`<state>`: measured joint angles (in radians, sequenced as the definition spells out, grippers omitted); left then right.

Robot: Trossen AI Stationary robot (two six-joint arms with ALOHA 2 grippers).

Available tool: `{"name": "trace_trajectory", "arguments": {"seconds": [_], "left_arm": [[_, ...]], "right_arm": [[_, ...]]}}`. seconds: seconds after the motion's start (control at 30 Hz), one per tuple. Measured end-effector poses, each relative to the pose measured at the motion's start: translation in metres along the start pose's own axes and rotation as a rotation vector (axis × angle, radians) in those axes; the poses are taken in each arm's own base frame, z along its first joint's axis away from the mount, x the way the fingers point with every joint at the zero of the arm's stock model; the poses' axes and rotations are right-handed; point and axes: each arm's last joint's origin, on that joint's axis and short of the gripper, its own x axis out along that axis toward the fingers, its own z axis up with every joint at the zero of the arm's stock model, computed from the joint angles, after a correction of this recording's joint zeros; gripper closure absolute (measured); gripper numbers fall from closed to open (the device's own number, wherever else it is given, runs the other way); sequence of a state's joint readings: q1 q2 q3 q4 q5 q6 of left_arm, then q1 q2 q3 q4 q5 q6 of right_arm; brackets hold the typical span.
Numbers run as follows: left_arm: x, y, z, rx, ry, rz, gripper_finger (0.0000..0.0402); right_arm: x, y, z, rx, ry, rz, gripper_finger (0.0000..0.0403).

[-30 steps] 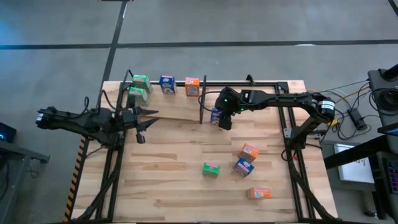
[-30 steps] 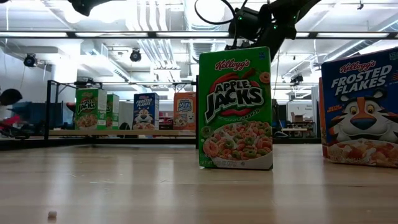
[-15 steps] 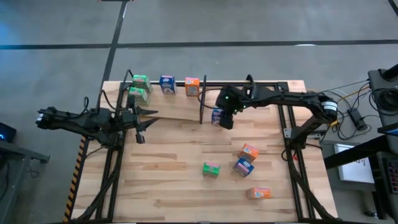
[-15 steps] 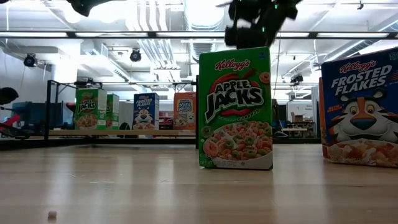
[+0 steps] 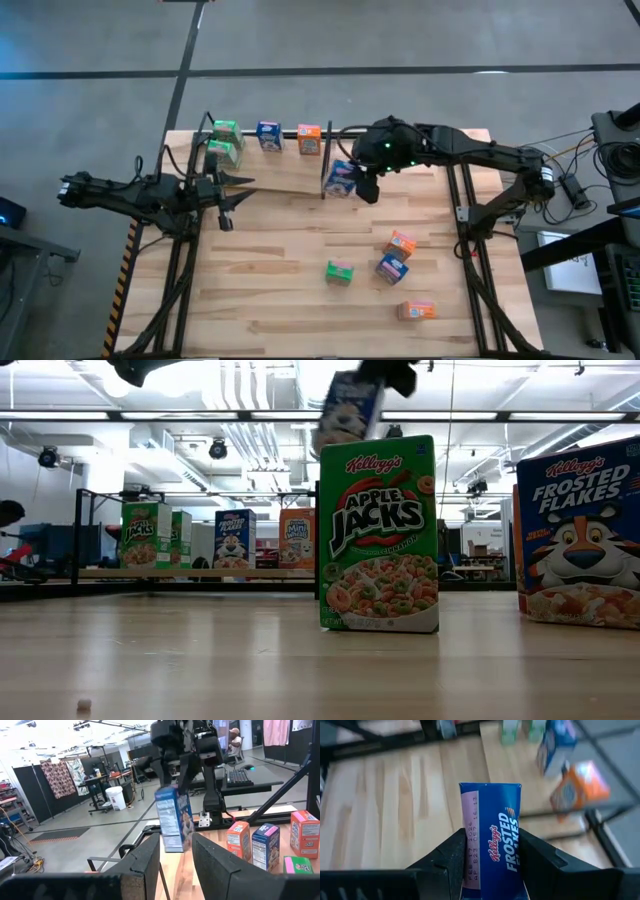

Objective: Stack cereal on shelf
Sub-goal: Put the top blue cereal box on the shelf aligned with the blue cereal box

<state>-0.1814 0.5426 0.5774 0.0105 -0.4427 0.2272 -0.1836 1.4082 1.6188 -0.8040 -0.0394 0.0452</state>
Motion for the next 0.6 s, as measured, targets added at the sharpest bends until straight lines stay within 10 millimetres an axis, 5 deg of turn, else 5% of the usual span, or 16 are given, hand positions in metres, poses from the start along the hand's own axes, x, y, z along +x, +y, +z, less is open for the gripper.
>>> {"name": "trace_trajectory", "arguments": {"seconds": [0.2, 0.6], "left_arm": [[0.000, 0.000, 0.001, -0.002, -0.006, 0.001, 0.0304], [0.000, 0.000, 0.001, 0.021, -0.006, 0.001, 0.0304]], "right_arm": [[0.020, 0.002, 0.014, -0.071, -0.121, -0.007, 0.0254], [0.102, -0.004, 0.037, -0.182, -0.104, -0.072, 0.0255]]}}
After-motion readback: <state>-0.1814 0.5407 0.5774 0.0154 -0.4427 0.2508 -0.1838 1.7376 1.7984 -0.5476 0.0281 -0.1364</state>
